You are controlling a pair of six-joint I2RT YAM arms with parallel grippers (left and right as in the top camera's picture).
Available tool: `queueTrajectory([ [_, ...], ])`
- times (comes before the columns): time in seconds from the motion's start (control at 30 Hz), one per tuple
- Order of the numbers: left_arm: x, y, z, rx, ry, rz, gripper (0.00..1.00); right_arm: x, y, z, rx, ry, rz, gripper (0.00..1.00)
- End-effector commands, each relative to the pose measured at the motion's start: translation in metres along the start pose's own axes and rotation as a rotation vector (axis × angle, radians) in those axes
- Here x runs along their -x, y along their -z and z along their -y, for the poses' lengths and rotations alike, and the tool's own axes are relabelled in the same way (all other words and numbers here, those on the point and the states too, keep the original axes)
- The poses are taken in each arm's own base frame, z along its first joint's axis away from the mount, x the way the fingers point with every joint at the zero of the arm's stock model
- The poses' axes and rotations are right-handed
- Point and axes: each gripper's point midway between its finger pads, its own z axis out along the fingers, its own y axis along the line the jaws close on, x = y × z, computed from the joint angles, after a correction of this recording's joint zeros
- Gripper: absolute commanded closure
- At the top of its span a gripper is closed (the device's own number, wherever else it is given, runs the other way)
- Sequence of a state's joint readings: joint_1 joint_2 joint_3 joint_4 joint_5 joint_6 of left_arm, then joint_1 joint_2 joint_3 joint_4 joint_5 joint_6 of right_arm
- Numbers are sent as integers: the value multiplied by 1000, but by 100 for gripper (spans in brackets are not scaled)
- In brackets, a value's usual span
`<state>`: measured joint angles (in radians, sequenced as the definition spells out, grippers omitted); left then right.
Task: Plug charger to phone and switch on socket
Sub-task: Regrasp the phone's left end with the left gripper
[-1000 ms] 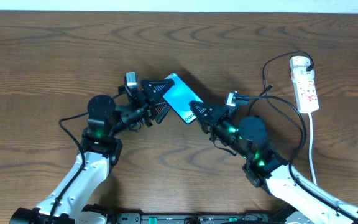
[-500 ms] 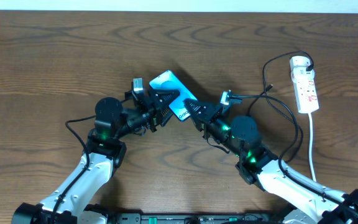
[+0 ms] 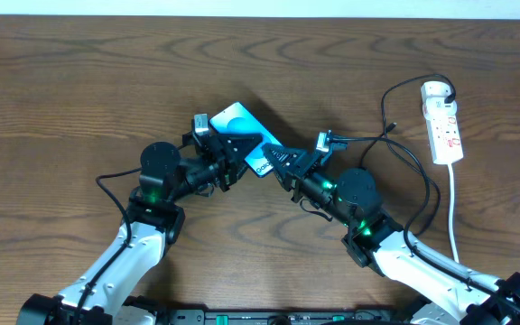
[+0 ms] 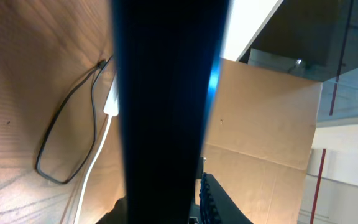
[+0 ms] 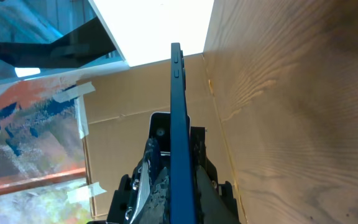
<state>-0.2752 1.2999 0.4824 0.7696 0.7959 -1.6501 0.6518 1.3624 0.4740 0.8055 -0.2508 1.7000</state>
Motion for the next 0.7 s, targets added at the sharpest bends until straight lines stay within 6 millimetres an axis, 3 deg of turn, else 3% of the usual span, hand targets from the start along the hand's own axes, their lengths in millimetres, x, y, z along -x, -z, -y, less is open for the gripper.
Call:
queueTrajectory([
  [0.0,11,0,29,-74,-43,77,78,-30,1,12,-44,-15,-151,99],
  [0.43,29,5,32,-89,-40,163,78,-24,1,12,-44,-25,-135,99],
  [0.6,28,6,32,-89,-40,156,92,-23,1,12,-46,-51,-132,99],
  [0.67,26,6,32,-86,-40,141,92,-23,1,12,-47,-69,-132,99],
])
